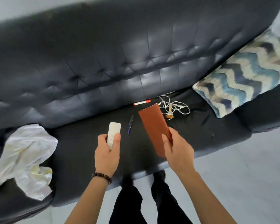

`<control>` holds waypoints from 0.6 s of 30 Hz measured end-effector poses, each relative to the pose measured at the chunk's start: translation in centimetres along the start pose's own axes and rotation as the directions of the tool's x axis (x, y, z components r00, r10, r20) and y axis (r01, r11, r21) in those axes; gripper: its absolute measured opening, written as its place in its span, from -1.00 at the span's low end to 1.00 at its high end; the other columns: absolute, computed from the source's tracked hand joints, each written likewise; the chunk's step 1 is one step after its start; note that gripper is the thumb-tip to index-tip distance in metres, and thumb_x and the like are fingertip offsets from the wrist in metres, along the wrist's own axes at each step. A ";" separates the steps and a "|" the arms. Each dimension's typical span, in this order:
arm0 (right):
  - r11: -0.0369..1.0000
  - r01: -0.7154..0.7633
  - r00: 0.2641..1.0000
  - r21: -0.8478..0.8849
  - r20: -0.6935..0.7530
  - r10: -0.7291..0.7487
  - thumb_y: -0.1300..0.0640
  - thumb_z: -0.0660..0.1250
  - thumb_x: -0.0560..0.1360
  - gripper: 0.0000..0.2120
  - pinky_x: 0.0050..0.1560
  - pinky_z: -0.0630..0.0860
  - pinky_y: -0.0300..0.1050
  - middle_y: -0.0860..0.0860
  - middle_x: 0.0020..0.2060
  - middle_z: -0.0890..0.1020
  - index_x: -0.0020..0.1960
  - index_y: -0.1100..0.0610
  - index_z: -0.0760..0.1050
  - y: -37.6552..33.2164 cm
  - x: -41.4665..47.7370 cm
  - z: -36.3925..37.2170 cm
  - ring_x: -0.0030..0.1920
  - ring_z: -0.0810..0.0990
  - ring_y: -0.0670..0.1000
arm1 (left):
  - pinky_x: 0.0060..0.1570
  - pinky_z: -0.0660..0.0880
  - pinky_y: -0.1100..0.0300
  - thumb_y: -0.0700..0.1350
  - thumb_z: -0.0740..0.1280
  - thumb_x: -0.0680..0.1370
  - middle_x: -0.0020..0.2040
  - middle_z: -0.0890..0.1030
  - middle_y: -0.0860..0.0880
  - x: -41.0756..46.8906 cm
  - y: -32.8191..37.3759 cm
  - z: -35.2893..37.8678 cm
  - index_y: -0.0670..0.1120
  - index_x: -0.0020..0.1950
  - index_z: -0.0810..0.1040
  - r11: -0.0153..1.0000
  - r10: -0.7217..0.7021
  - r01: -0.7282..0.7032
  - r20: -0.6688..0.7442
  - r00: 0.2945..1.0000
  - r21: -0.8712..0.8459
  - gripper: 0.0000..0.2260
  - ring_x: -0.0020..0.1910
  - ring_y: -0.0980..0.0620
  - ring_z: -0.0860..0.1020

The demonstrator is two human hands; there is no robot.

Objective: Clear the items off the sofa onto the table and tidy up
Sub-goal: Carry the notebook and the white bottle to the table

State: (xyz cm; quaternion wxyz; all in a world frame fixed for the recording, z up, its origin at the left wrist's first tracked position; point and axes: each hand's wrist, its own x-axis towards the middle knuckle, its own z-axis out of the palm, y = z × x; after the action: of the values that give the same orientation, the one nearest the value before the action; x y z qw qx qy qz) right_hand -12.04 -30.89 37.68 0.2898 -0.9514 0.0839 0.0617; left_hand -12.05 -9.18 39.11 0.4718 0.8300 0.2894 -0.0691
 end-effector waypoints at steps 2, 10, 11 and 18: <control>0.999 -0.014 0.998 0.036 -0.055 0.016 -0.14 0.10 0.63 -0.68 -0.06 0.57 -0.06 -0.21 -0.02 0.62 0.33 -0.07 0.39 -1.3 -2.5 -4.2 -0.08 0.61 -0.10 | -0.26 0.57 -0.03 0.24 0.24 0.54 -0.22 0.59 -0.02 -2.7 2.8 -2.5 0.03 0.00 0.38 0.998 0.057 -0.057 -0.013 0.998 -0.022 -0.71 -0.26 -0.09 0.60; 0.978 -0.170 0.916 0.122 -0.346 0.202 -0.17 0.11 0.62 -0.64 -0.12 0.50 -0.21 -0.21 -0.06 0.54 0.37 -0.08 0.37 -3.5 -12.1 -12.4 -0.18 0.52 -0.13 | -0.33 0.43 0.22 -0.11 0.35 0.55 -0.08 0.51 0.11 -8.8 8.5 -8.9 0.00 0.16 0.32 0.923 0.384 -0.379 0.121 0.915 -0.064 -0.74 -0.20 0.10 0.52; 0.964 -0.216 0.888 0.157 -0.379 0.261 -0.17 0.12 0.62 -0.62 -0.14 0.53 -0.18 -0.21 -0.07 0.52 0.37 -0.07 0.37 -3.6 -13.8 -12.6 -0.18 0.52 -0.12 | -0.32 0.43 0.23 -0.12 0.35 0.55 -0.06 0.51 0.10 -9.1 8.3 -9.4 0.01 0.18 0.31 0.914 0.407 -0.400 0.169 0.898 -0.074 -0.72 -0.19 0.09 0.52; 0.760 -0.477 0.544 0.442 -0.531 0.650 -0.09 0.22 0.60 -0.66 -0.08 0.49 -0.11 -0.13 -0.04 0.60 0.32 0.00 0.45 -1.7 -28.0 -10.9 -0.12 0.56 -0.02 | -0.21 0.57 0.02 0.09 0.31 0.55 0.01 0.57 0.13 -12.3 5.6 -7.9 0.14 0.30 0.37 0.858 0.498 -0.500 0.426 0.755 -0.117 -0.66 -0.11 0.04 0.59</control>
State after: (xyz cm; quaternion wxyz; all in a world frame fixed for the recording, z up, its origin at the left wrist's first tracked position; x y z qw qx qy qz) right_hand -38.35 -32.19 52.19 0.3199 -0.7863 0.4906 -0.1966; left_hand -20.35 -9.91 52.31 0.5242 0.8400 -0.0570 -0.1277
